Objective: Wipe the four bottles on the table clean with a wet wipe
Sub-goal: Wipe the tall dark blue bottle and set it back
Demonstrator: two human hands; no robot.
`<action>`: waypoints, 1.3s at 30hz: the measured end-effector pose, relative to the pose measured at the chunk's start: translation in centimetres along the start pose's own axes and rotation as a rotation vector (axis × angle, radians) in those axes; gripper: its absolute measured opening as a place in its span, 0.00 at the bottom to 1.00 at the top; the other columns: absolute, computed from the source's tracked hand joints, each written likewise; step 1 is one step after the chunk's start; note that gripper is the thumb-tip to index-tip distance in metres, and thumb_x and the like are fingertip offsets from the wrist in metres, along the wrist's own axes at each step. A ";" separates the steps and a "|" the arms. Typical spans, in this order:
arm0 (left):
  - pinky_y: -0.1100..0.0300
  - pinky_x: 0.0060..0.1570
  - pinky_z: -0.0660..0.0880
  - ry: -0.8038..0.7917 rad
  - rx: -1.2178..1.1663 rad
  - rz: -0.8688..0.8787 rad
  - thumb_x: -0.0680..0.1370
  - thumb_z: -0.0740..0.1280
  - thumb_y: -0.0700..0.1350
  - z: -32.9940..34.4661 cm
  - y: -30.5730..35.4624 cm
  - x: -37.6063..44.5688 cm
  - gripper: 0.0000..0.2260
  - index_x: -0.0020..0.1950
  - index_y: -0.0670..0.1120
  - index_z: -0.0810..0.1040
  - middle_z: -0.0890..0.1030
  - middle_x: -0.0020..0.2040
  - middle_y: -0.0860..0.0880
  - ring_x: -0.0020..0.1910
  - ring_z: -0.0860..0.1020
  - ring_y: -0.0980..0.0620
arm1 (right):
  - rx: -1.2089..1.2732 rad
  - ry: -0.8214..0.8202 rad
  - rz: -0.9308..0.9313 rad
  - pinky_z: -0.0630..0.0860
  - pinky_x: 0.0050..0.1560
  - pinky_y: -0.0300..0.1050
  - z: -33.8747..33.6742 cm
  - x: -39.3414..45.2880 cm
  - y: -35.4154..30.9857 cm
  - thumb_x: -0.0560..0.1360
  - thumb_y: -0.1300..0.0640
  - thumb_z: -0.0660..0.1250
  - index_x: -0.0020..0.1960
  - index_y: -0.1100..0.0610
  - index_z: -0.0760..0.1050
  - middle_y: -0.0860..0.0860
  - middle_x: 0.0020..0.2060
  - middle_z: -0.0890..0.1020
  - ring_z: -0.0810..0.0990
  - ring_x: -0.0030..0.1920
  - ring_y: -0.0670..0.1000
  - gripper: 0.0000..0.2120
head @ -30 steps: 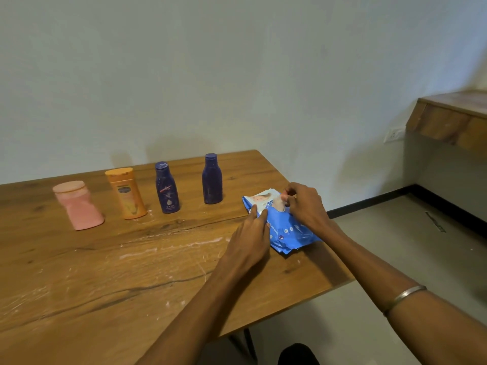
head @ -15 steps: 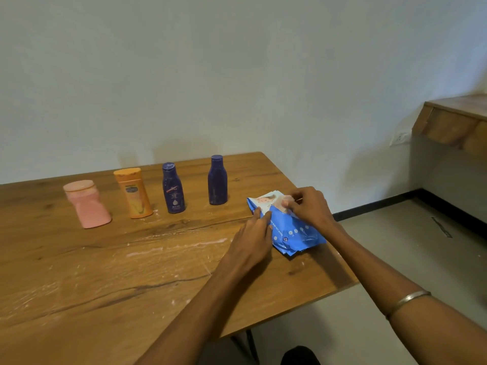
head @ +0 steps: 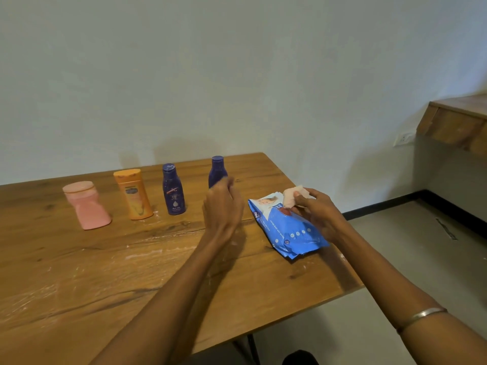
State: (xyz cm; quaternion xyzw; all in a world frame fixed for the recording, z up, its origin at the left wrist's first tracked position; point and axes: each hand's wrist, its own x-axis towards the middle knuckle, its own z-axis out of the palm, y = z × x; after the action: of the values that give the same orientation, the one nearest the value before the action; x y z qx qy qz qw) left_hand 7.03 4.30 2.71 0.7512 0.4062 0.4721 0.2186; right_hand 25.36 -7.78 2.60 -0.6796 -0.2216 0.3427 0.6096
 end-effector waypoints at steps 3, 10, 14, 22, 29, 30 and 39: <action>0.58 0.51 0.76 0.101 -0.045 0.079 0.77 0.62 0.37 0.1 -0.1 3.1 0.15 0.64 0.42 0.76 0.81 0.55 0.44 0.52 0.79 0.47 | -0.071 -0.012 -0.009 0.80 0.44 0.43 0.1 0.6 0.2 0.74 0.56 0.74 0.56 0.54 0.76 0.51 0.48 0.83 0.82 0.50 0.50 0.12; 0.50 0.64 0.71 -0.002 0.084 0.093 0.80 0.64 0.46 1.2 -0.4 8.1 0.27 0.78 0.46 0.62 0.64 0.76 0.41 0.72 0.66 0.41 | -0.020 -0.023 -0.024 0.81 0.37 0.40 1.2 0.8 -0.2 0.72 0.59 0.75 0.59 0.59 0.78 0.54 0.48 0.84 0.84 0.48 0.50 0.17; 0.47 0.64 0.72 -0.123 0.161 -0.013 0.83 0.61 0.49 1.9 -2.0 9.1 0.21 0.75 0.45 0.67 0.72 0.72 0.41 0.69 0.71 0.41 | 0.059 -0.054 -0.047 0.80 0.34 0.38 2.1 0.8 -1.0 0.73 0.63 0.74 0.60 0.58 0.77 0.55 0.46 0.84 0.86 0.40 0.48 0.16; 0.66 0.43 0.71 -0.209 -0.174 -0.126 0.81 0.67 0.52 -0.4 -2.3 8.2 0.18 0.65 0.43 0.72 0.79 0.53 0.49 0.48 0.78 0.54 | 0.244 -0.170 -0.045 0.81 0.57 0.50 6.0 -0.2 -2.6 0.78 0.49 0.68 0.56 0.63 0.80 0.56 0.46 0.85 0.86 0.49 0.54 0.17; 0.65 0.44 0.78 -0.233 -0.515 -0.235 0.78 0.66 0.61 -6.2 0.1 5.5 0.18 0.58 0.49 0.81 0.86 0.46 0.51 0.45 0.83 0.59 | 0.172 -0.167 -0.368 0.80 0.59 0.48 10.1 -3.6 -4.8 0.78 0.59 0.70 0.59 0.62 0.82 0.55 0.53 0.85 0.85 0.52 0.51 0.11; 0.62 0.46 0.79 -0.230 -0.547 -0.267 0.77 0.66 0.62 -6.9 0.5 5.0 0.20 0.59 0.49 0.81 0.86 0.47 0.50 0.47 0.84 0.56 | 0.110 -0.133 -0.443 0.80 0.59 0.47 10.8 -4.2 -5.2 0.77 0.59 0.71 0.59 0.60 0.82 0.52 0.53 0.86 0.85 0.53 0.49 0.12; 0.59 0.38 0.79 -0.306 -0.780 -0.483 0.82 0.61 0.57 -12.6 2.2 1.8 0.15 0.58 0.51 0.81 0.84 0.47 0.50 0.43 0.82 0.54 | -0.066 -0.066 -0.794 0.80 0.51 0.35 14.9 -9.8 -7.3 0.74 0.51 0.75 0.54 0.53 0.86 0.41 0.46 0.86 0.83 0.50 0.37 0.11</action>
State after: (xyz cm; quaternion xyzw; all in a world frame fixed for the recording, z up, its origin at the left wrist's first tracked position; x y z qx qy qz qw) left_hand -2.83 3.81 10.97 0.5584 0.3249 0.4089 0.6446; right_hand 8.68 -3.57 11.35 -0.5490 -0.4974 0.0950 0.6650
